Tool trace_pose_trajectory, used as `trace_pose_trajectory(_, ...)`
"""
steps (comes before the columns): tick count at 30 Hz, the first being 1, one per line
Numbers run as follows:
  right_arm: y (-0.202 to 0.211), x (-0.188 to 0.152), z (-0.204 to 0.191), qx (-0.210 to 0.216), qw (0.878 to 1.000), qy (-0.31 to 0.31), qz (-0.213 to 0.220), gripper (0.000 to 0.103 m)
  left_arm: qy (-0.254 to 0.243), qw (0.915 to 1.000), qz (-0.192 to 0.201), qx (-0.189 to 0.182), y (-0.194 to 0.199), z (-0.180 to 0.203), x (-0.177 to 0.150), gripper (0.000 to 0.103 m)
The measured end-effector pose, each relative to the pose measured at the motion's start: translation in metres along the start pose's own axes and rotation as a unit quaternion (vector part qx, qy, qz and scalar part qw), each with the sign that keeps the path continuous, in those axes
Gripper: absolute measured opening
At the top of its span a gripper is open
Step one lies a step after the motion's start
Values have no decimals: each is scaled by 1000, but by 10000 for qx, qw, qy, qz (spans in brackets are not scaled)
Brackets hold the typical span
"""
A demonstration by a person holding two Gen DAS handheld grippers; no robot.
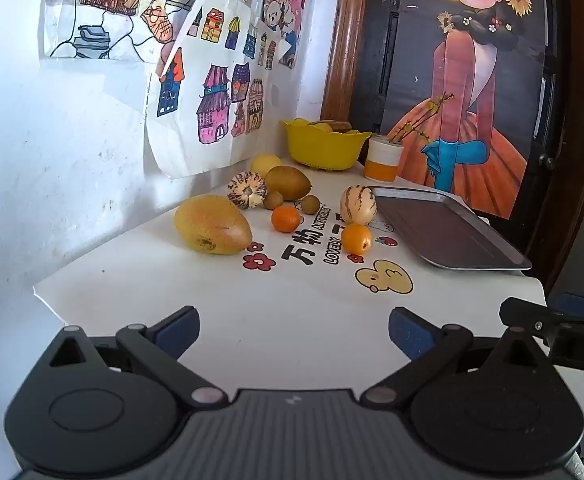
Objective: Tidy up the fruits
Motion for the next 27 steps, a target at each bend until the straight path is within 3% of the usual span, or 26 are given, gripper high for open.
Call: trace_pose_trajectory(27,-2,-1,1,-11,10000,-12,-52,102,-47,10000,-8,75,-1,-1,-1,103)
Point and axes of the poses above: each gripper's, at about its wrist camera, not at the fingertips, and y roughly against the way its jaws point, z to its right, x to its top, the point moved 7 cm from there along -y, roughly the way its jaws point, and after that the axes turned 15 degrees about x, right-handed, at the moved point
